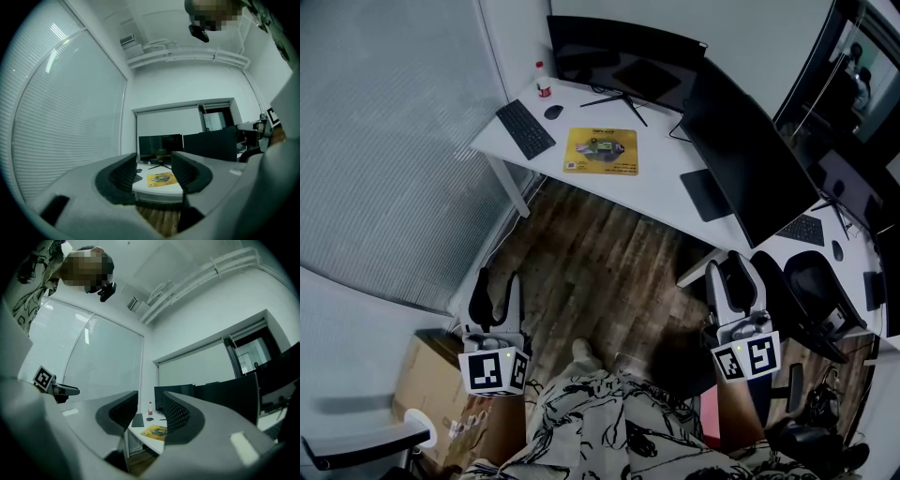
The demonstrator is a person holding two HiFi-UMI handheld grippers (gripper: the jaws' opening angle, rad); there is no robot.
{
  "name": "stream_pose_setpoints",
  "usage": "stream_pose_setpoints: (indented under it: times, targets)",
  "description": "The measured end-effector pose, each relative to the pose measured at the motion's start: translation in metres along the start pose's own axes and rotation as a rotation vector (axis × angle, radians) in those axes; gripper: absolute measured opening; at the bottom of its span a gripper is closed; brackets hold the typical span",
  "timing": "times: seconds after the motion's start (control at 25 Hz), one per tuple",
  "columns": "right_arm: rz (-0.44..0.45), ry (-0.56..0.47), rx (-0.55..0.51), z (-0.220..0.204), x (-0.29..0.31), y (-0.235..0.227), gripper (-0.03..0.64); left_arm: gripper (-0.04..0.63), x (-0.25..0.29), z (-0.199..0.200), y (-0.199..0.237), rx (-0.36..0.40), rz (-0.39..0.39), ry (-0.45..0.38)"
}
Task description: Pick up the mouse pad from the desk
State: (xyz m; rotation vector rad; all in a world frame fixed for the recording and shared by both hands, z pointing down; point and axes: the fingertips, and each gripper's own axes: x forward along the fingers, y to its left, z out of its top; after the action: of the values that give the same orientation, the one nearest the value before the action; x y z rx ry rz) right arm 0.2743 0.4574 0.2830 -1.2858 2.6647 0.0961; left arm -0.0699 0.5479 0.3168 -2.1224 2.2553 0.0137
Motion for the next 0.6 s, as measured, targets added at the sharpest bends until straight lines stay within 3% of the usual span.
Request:
stream_pose_setpoints:
  times: [0.2,0.6]
  targets:
    - [-0.007,0.016,0.013,-0.004,0.005,-0.002,0.275,0.336,0.002,0.001,0.006,0.009,0.029,-0.009]
    - [-0.035,0.032,-0.014,-0.011,0.027,-0.003,0.42,0.483,0.02,-0.003,0.024,0.024,0.05,0.009]
